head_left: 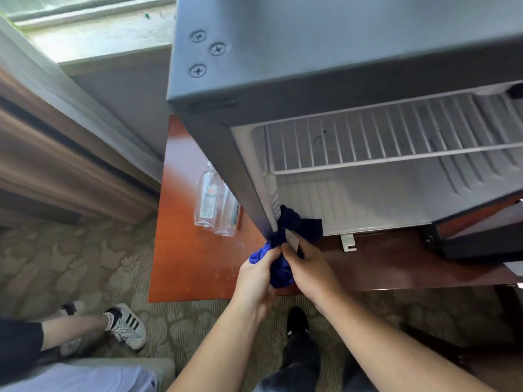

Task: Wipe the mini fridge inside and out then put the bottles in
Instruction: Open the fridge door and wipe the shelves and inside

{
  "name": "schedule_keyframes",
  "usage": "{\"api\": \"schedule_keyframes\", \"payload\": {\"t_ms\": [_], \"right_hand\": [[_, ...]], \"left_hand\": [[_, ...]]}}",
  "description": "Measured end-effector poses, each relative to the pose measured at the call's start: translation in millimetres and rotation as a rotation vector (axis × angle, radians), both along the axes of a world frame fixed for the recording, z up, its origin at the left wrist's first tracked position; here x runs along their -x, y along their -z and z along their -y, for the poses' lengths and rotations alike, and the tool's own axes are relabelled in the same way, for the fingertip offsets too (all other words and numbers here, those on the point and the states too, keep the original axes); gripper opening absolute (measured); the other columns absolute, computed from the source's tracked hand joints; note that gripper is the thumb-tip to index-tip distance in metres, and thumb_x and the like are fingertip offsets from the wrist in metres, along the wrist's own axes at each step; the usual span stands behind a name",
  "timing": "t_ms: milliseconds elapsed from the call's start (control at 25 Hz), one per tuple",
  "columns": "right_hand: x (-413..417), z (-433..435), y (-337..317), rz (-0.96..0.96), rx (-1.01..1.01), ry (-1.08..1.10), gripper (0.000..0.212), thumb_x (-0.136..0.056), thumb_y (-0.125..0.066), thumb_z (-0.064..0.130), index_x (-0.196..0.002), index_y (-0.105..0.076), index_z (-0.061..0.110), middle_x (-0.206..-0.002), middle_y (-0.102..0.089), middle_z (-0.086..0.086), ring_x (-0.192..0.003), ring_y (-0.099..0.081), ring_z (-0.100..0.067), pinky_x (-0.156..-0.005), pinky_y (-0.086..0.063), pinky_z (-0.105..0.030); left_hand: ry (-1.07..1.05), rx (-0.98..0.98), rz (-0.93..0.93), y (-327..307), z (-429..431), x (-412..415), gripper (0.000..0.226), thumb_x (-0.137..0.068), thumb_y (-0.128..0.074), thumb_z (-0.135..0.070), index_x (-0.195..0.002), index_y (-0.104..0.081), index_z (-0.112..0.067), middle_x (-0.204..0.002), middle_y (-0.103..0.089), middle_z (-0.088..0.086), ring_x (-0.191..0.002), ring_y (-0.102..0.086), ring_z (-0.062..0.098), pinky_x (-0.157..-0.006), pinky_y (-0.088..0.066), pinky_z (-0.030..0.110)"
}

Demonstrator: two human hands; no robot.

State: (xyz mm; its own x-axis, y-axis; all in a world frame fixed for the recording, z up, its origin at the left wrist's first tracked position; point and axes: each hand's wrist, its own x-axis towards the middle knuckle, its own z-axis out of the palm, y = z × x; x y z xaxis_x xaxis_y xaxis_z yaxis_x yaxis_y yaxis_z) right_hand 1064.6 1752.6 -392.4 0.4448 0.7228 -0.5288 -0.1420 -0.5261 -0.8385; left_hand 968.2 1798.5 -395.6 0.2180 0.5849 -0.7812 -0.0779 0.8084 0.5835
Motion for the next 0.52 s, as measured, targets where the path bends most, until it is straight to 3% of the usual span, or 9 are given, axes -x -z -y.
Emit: {"api": "schedule_keyframes", "payload": {"t_ms": [120, 280, 400, 520], "right_hand": [[-0.6, -1.5, 14.3, -0.096, 0.013, 0.047, 0.040, -0.103, -0.056, 0.012, -0.116, -0.062, 0.049, -0.095, -0.072, 0.033, -0.092, -0.067, 0.015, -0.077, -0.049, -0.004], [-15.1, -1.7, 6.2, -0.120, 0.027, 0.055, 0.032, -0.101, -0.061, 0.017, -0.131, -0.067, 0.026, -0.117, -0.074, 0.007, -0.100, -0.068, 0.003, -0.081, -0.052, -0.009], [-28.9, 3.1, -16.2, -0.061, 0.009, -0.001, 0.030, -0.099, -0.063, 0.033, -0.128, -0.068, 0.031, -0.116, -0.074, 0.007, -0.109, -0.069, -0.007, -0.094, -0.054, -0.023], [-41.4, 12.7, -35.4, -0.098, -0.106, 0.126, 0.034, -0.099, -0.064, 0.031, -0.133, -0.066, 0.032, -0.115, -0.075, 0.009, -0.108, -0.070, -0.007, -0.089, -0.055, -0.019]], "left_hand": [[0.057, -0.035, -0.074, 14.2, -5.9, 0.7, 0.021, -0.090, -0.075, -0.013, -0.109, -0.077, -0.002, -0.109, -0.076, 0.024, -0.105, -0.073, 0.042, -0.091, -0.059, 0.054], [0.031, -0.002, -0.009, 14.9, 0.4, -5.2, 0.024, -0.097, -0.066, -0.012, -0.117, -0.071, 0.000, -0.110, -0.076, 0.023, -0.100, -0.076, 0.035, -0.078, -0.064, 0.044], [0.003, -0.022, 0.171, 0.5, 10.2, -14.7, 0.029, -0.098, -0.061, -0.010, -0.125, -0.068, -0.003, -0.117, -0.075, 0.021, -0.104, -0.076, 0.029, -0.077, -0.063, 0.037], [0.195, -0.277, 0.140, -16.4, 17.0, -30.6, 0.047, -0.085, -0.066, -0.014, -0.132, -0.064, -0.016, -0.122, -0.075, 0.008, -0.112, -0.073, 0.021, -0.085, -0.060, 0.030]]}}
